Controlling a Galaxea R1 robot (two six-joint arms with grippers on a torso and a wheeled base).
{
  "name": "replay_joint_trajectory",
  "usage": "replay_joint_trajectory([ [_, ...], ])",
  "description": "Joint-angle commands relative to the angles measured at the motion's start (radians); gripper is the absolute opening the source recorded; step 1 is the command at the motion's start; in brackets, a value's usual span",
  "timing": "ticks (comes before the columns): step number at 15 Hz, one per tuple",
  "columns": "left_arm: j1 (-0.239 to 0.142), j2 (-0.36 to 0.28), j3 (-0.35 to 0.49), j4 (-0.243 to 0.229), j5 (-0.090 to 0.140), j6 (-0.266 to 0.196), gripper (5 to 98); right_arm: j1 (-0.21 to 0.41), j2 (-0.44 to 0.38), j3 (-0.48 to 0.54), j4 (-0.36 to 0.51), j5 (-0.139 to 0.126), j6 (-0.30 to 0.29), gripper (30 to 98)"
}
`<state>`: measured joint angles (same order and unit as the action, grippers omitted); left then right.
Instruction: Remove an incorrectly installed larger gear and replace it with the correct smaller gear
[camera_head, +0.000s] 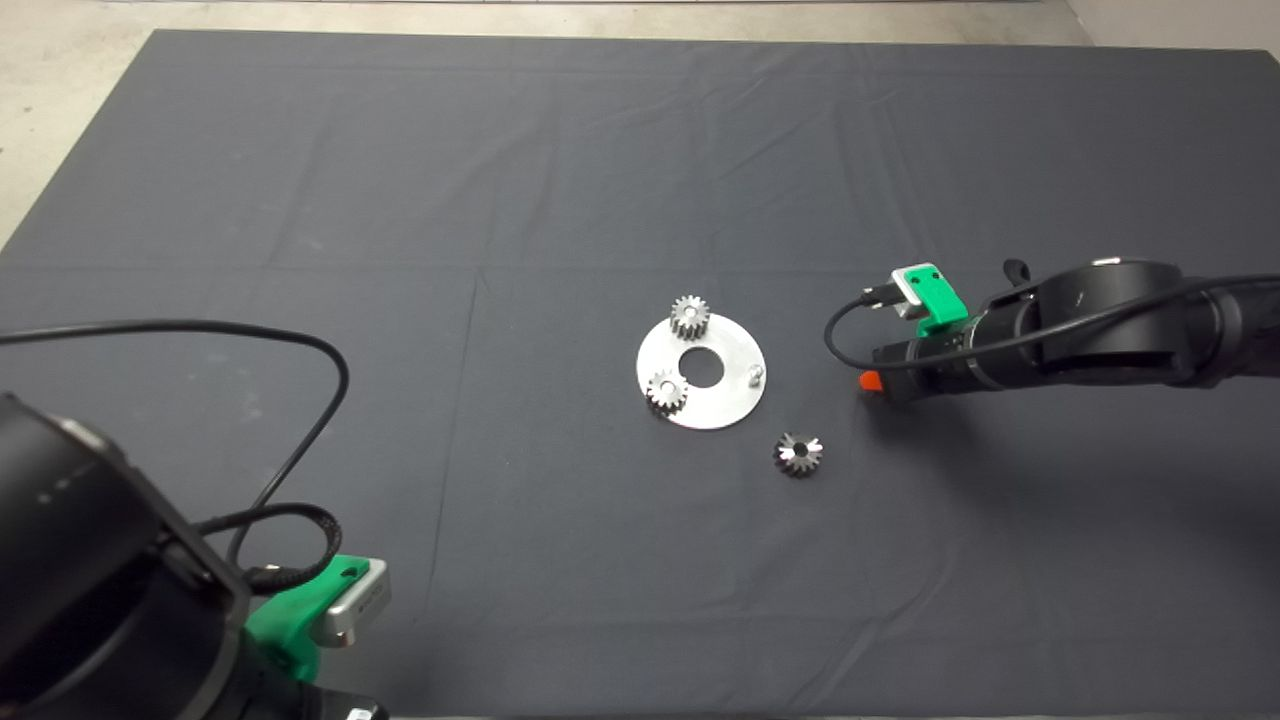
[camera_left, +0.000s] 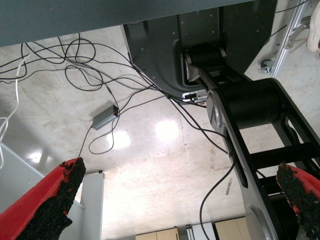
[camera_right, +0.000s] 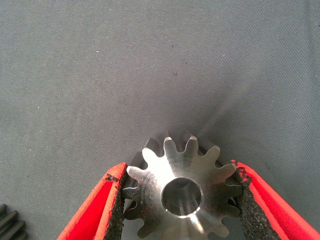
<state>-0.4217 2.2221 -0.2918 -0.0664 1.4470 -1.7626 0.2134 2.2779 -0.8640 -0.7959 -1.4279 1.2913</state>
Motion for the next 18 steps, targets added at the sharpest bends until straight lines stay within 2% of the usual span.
replay_joint_trajectory([
  [1, -0.014, -0.002, 0.018, -0.016, 0.001, -0.006, 98.2, 0.026, -0.005, 0.010, -0.023, 0.001, 0.005, 50.6],
  [6, -0.014, -0.002, 0.018, -0.016, 0.001, -0.006, 98.2, 0.027, -0.010, 0.014, -0.022, 0.001, 0.003, 53.2],
  [7, -0.014, -0.002, 0.018, -0.016, 0.001, -0.006, 98.2, 0.033, -0.010, 0.039, -0.019, 0.000, 0.005, 55.2],
  [8, -0.014, -0.002, 0.018, -0.016, 0.001, -0.006, 98.2, 0.045, -0.010, 0.102, -0.017, -0.010, 0.006, 57.3],
  [10, -0.014, -0.003, 0.018, -0.016, 0.001, -0.006, 98.2, 0.142, -0.008, 0.181, 0.064, -0.016, 0.013, 57.3],
  [11, -0.014, -0.003, 0.018, -0.016, 0.001, -0.006, 98.2, 0.161, -0.003, 0.202, 0.112, -0.014, 0.013, 57.3],
  [13, -0.014, -0.002, 0.018, -0.016, 0.001, -0.009, 98.2, 0.161, 0.015, 0.231, 0.129, -0.016, 0.009, 57.3],
  [14, -0.014, -0.002, 0.018, -0.016, 0.001, -0.011, 98.2, 0.159, 0.047, 0.232, 0.133, -0.034, 0.005, 57.3],
  [15, -0.014, -0.002, 0.018, -0.016, 0.001, -0.012, 98.2, 0.158, 0.068, 0.234, 0.136, -0.077, 0.005, 59.1],
  [16, -0.014, -0.002, 0.018, -0.016, 0.001, -0.012, 98.2, 0.154, 0.075, 0.236, 0.136, -0.092, 0.005, 62.0],
  [18, -0.014, -0.002, 0.018, -0.016, 0.002, -0.012, 98.2, 0.125, 0.118, 0.234, 0.135, -0.097, 0.003, 63.7],
])
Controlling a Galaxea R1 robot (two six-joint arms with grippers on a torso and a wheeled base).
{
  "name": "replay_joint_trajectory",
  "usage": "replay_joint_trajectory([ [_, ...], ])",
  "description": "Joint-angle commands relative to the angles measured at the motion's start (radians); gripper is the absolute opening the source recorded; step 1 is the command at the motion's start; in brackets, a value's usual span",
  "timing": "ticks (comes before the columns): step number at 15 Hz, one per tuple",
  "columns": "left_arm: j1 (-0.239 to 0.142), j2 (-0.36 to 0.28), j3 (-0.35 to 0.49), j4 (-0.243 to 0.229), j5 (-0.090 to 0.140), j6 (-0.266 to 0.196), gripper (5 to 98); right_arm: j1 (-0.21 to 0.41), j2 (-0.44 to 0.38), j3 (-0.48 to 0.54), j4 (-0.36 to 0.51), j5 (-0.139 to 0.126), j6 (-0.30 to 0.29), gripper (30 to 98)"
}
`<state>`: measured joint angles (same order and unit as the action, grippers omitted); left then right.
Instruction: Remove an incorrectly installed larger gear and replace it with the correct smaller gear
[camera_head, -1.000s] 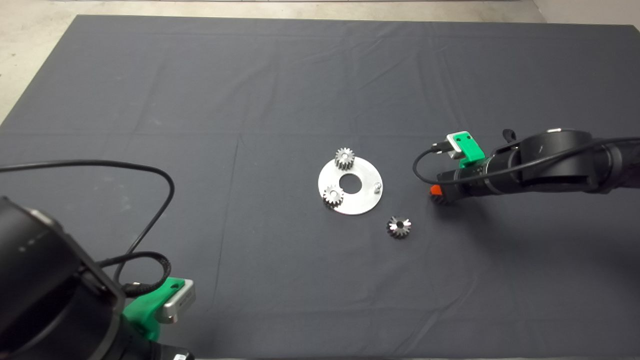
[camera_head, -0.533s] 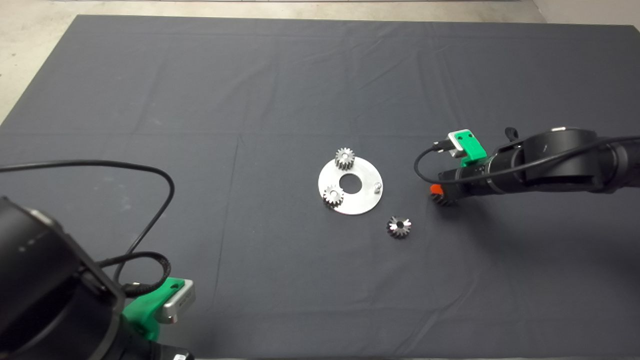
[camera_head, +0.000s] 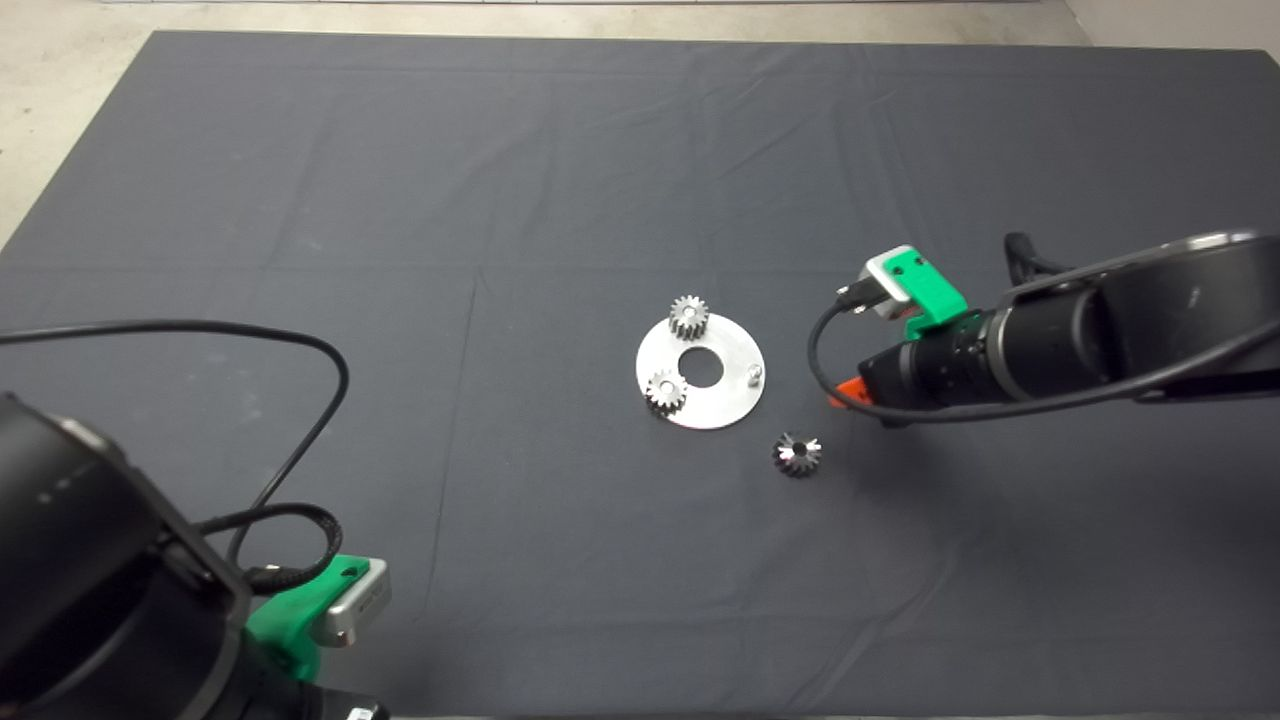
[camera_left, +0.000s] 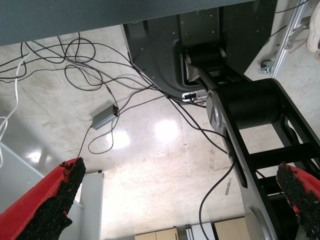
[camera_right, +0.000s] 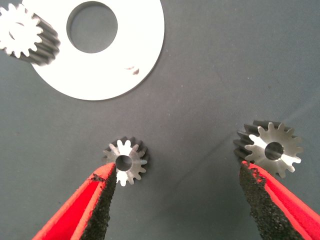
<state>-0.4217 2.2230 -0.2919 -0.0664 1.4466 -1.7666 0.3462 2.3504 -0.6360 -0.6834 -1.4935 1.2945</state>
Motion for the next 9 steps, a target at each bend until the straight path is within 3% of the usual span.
replay_joint_trajectory([
  [1, -0.014, -0.002, 0.018, -0.016, 0.001, -0.008, 98.2, -0.023, 0.069, 0.004, 0.021, -0.033, -0.001, 65.4],
  [4, -0.014, -0.002, 0.018, -0.016, 0.003, -0.008, 98.2, -0.052, 0.117, -0.002, 0.021, -0.036, -0.004, 70.2],
  [9, -0.014, -0.002, 0.018, -0.016, 0.003, -0.008, 98.2, -0.100, 0.112, -0.002, 0.011, -0.034, -0.006, 76.6],
])
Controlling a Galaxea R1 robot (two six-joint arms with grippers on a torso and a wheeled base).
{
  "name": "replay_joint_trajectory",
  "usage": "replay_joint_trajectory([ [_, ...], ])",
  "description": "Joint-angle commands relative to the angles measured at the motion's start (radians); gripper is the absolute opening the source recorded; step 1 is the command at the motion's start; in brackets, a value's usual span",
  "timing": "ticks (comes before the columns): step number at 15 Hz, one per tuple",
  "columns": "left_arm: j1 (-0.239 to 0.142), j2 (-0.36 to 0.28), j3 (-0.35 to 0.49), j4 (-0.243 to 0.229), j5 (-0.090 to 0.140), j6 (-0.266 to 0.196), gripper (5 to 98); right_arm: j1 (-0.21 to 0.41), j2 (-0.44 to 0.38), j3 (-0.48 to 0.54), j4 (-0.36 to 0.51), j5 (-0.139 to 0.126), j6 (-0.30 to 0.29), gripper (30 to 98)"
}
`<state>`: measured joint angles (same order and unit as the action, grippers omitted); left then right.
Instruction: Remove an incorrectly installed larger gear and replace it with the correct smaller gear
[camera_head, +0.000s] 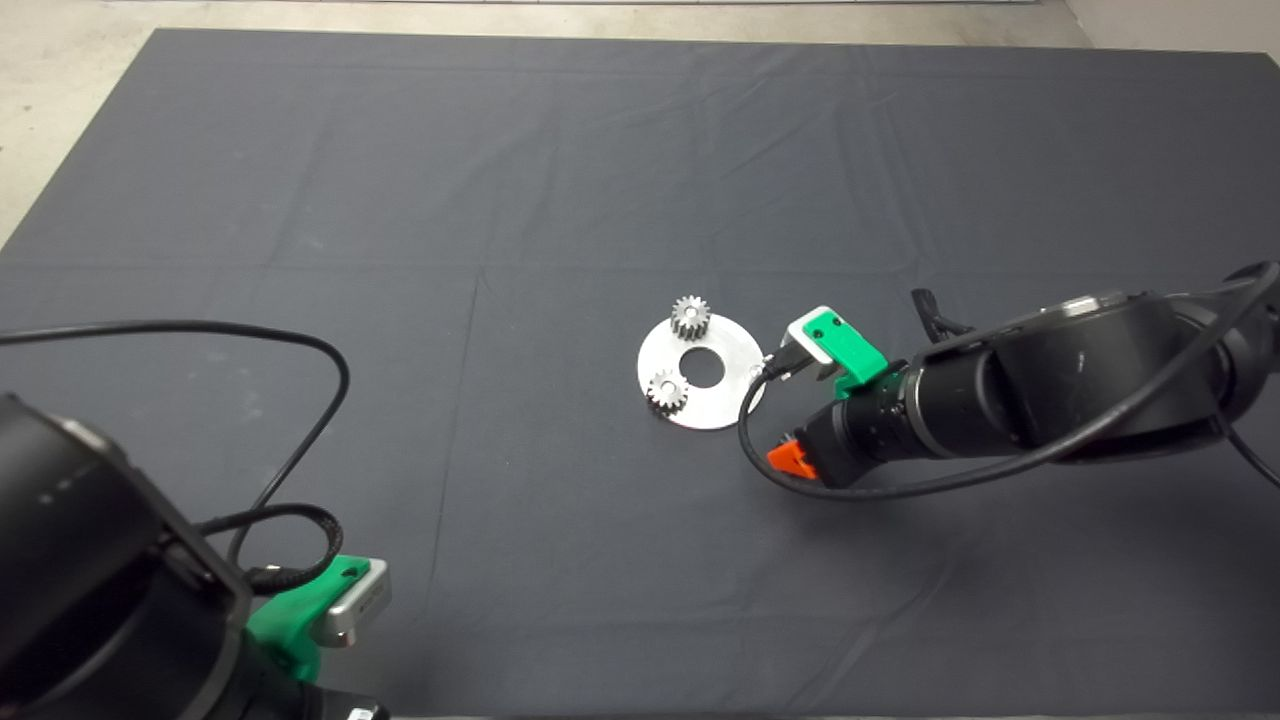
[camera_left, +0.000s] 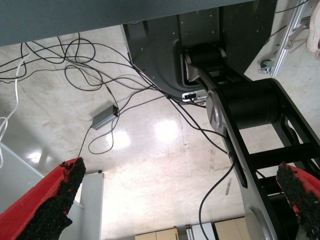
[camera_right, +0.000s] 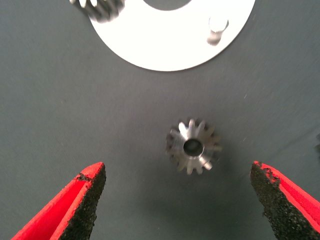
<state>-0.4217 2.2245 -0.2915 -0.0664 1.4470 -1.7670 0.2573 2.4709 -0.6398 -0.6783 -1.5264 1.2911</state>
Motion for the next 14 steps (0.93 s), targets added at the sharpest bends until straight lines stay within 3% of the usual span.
replay_joint_trajectory([
  [1, -0.014, -0.004, 0.017, -0.016, 0.001, -0.008, 98.2, -0.022, -0.012, 0.003, -0.003, -0.001, -0.003, 77.0],
  [5, -0.013, -0.004, 0.017, -0.016, 0.003, -0.008, 98.2, -0.079, -0.025, 0.008, -0.084, -0.001, 0.001, 77.3],
  [14, -0.012, -0.004, 0.017, -0.016, 0.003, -0.008, 98.2, -0.125, -0.025, 0.013, -0.243, -0.003, 0.001, 77.3],
])
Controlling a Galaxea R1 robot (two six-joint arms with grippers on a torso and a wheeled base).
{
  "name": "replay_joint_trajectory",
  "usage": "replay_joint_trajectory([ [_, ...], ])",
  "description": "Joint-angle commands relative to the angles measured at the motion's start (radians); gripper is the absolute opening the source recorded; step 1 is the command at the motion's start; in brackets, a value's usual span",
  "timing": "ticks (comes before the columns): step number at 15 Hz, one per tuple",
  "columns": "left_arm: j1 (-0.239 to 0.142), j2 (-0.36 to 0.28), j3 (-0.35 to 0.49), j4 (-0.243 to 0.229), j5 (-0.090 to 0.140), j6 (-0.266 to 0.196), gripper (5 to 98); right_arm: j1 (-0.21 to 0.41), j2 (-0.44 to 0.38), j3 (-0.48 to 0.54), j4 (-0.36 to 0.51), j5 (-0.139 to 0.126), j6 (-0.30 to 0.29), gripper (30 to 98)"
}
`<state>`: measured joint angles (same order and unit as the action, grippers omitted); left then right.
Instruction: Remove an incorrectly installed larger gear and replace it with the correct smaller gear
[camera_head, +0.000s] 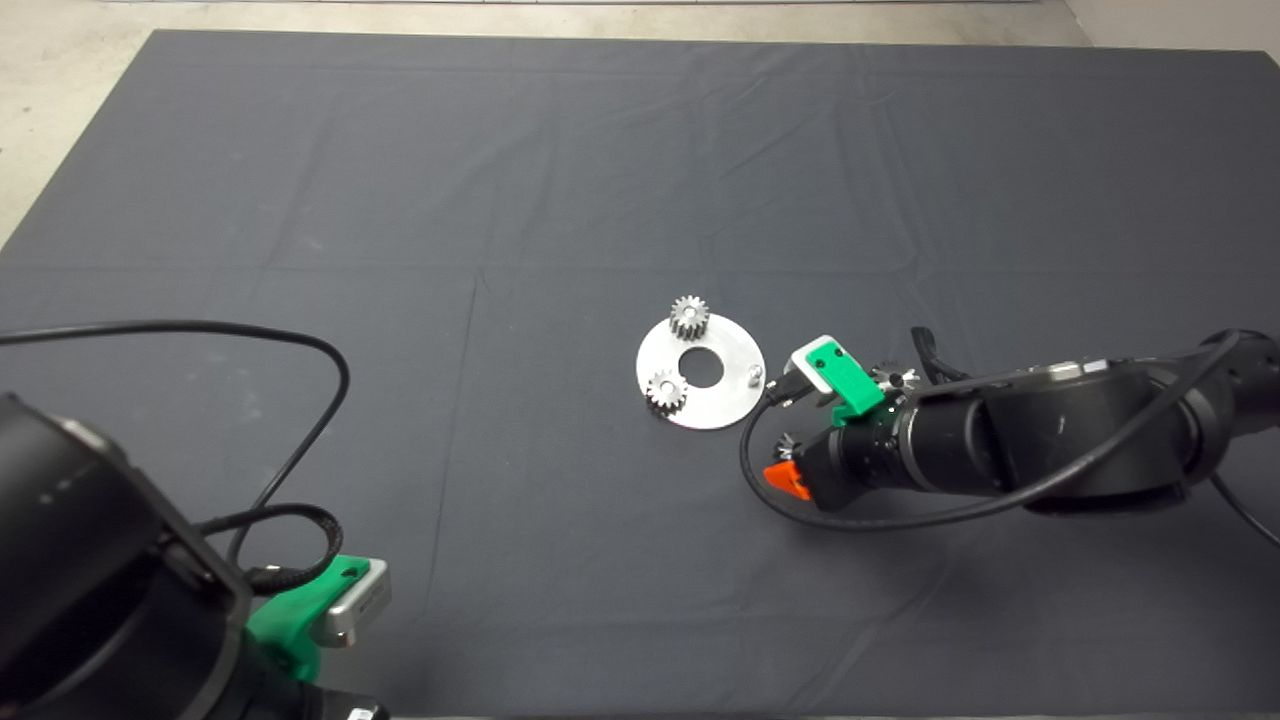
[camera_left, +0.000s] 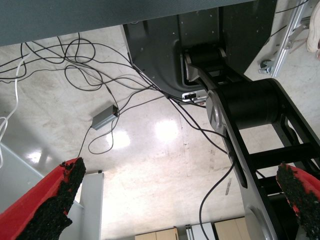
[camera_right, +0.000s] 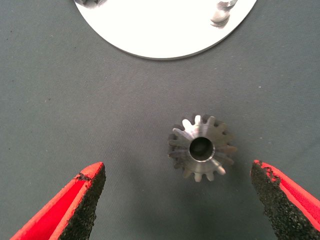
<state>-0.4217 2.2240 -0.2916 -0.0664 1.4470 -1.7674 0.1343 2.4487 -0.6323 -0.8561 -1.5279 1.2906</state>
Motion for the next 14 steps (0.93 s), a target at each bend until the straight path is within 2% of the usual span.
replay_joint_trajectory([
  [1, -0.012, -0.003, 0.017, -0.016, 0.003, -0.007, 98.2, -0.012, -0.003, -0.001, -0.082, -0.002, 0.001, 77.3],
  [10, -0.011, 0.003, 0.017, -0.016, 0.003, -0.007, 98.2, -0.031, -0.004, -0.048, -0.151, -0.002, 0.009, 77.3],
  [14, -0.011, 0.003, 0.017, -0.016, 0.003, -0.006, 98.2, -0.035, -0.003, -0.061, -0.153, -0.002, 0.009, 77.3],
])
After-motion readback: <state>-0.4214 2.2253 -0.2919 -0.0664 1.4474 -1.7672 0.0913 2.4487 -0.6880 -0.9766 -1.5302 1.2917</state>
